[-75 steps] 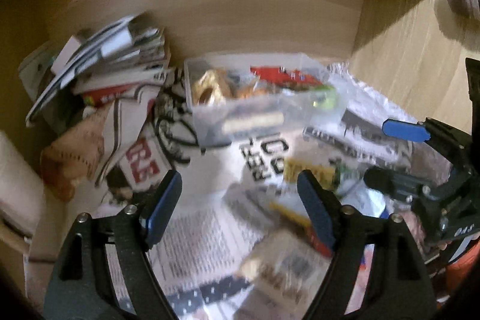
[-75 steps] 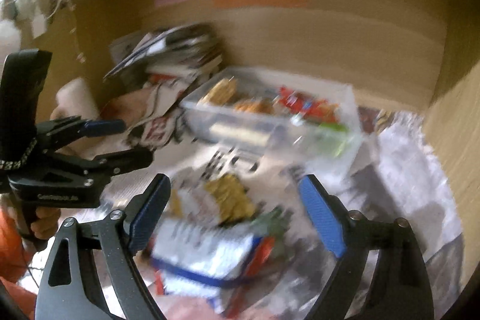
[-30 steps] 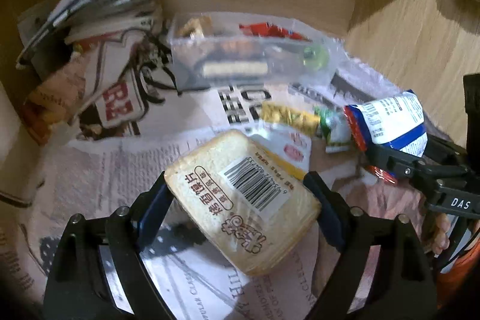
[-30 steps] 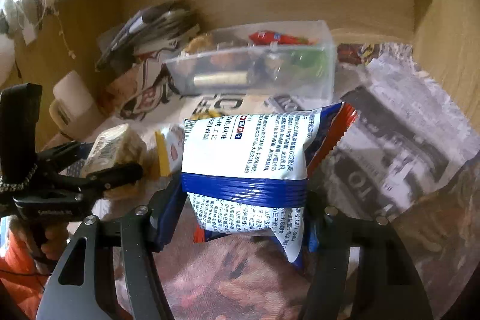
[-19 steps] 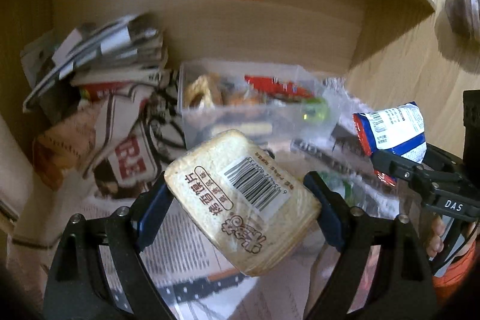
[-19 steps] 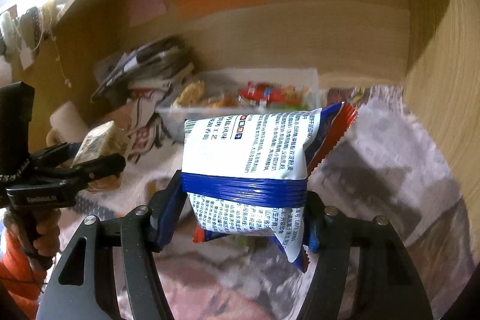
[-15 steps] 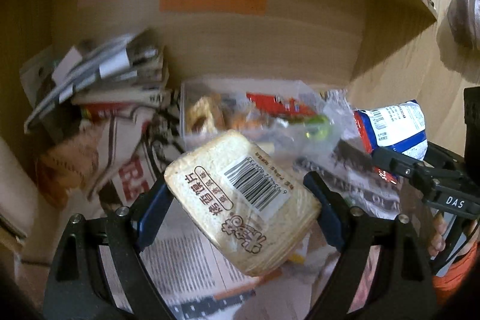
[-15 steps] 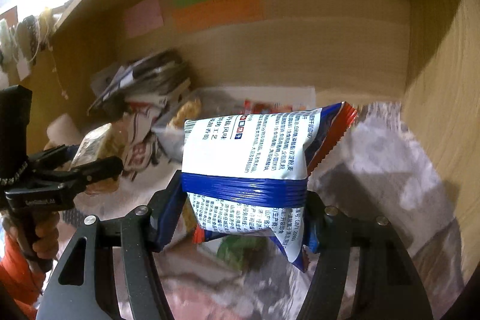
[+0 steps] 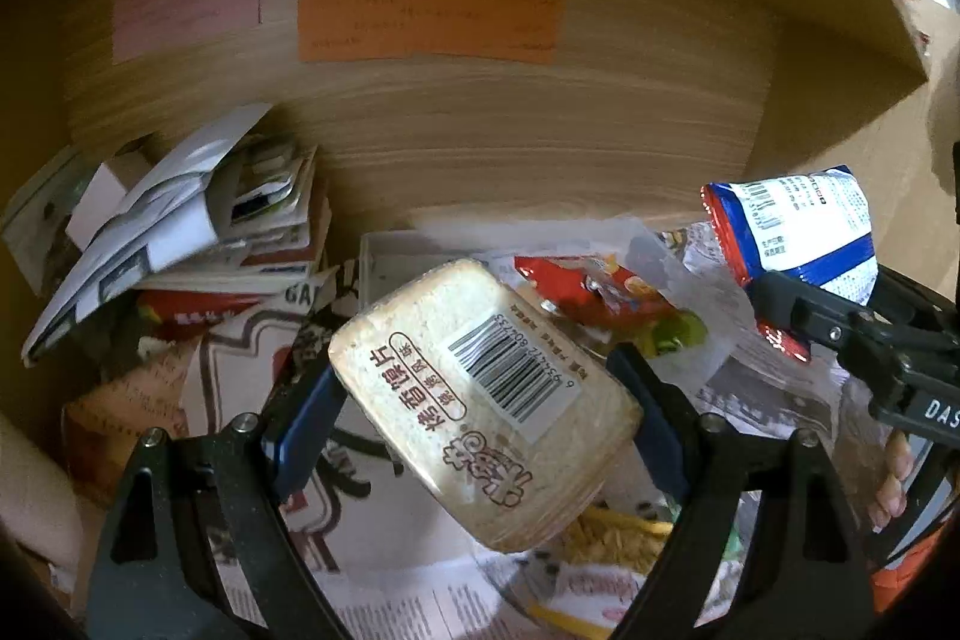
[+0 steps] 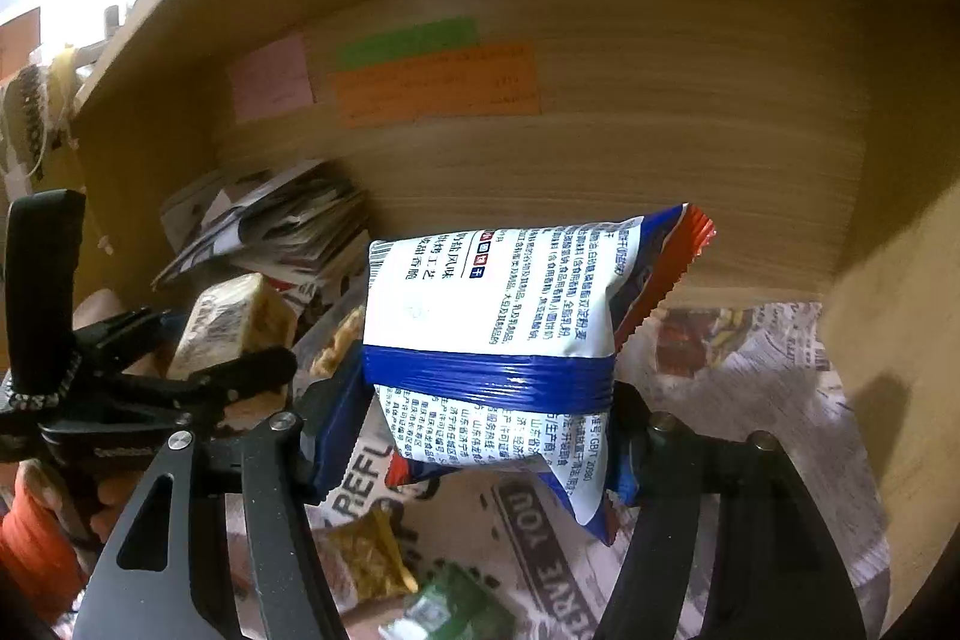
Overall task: Organize snacks
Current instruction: 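Carry the bread packet and white-blue bag over the clear box and release both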
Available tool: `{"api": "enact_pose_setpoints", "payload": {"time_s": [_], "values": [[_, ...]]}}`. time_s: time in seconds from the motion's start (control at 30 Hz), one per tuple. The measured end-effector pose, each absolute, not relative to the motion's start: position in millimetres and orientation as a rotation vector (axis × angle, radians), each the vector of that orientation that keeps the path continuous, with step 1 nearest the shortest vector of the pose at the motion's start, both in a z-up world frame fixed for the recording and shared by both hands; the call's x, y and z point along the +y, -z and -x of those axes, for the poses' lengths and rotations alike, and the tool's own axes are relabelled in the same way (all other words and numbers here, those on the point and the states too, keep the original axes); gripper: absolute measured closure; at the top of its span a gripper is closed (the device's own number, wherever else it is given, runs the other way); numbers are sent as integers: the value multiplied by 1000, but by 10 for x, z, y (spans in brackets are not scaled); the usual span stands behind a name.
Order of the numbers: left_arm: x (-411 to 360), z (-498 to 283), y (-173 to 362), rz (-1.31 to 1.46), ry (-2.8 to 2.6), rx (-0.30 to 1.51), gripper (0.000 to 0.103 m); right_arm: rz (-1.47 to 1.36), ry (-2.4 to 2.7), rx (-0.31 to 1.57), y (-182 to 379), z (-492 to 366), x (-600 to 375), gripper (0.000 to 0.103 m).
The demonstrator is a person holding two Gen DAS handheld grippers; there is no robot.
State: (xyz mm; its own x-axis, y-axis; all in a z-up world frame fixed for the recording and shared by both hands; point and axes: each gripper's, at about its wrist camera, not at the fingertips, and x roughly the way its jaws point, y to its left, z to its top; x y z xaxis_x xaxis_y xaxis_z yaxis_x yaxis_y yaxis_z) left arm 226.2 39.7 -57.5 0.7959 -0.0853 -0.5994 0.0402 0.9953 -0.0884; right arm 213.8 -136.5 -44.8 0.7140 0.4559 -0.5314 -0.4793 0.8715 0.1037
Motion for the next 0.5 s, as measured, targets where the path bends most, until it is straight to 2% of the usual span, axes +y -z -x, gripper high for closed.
{"api": "enact_pose_setpoints", "payload": {"time_s": [0.5], "values": [[336,-2977,693,59,76,706,16,106,-458,697,741,-2871,-1174,41]]}}
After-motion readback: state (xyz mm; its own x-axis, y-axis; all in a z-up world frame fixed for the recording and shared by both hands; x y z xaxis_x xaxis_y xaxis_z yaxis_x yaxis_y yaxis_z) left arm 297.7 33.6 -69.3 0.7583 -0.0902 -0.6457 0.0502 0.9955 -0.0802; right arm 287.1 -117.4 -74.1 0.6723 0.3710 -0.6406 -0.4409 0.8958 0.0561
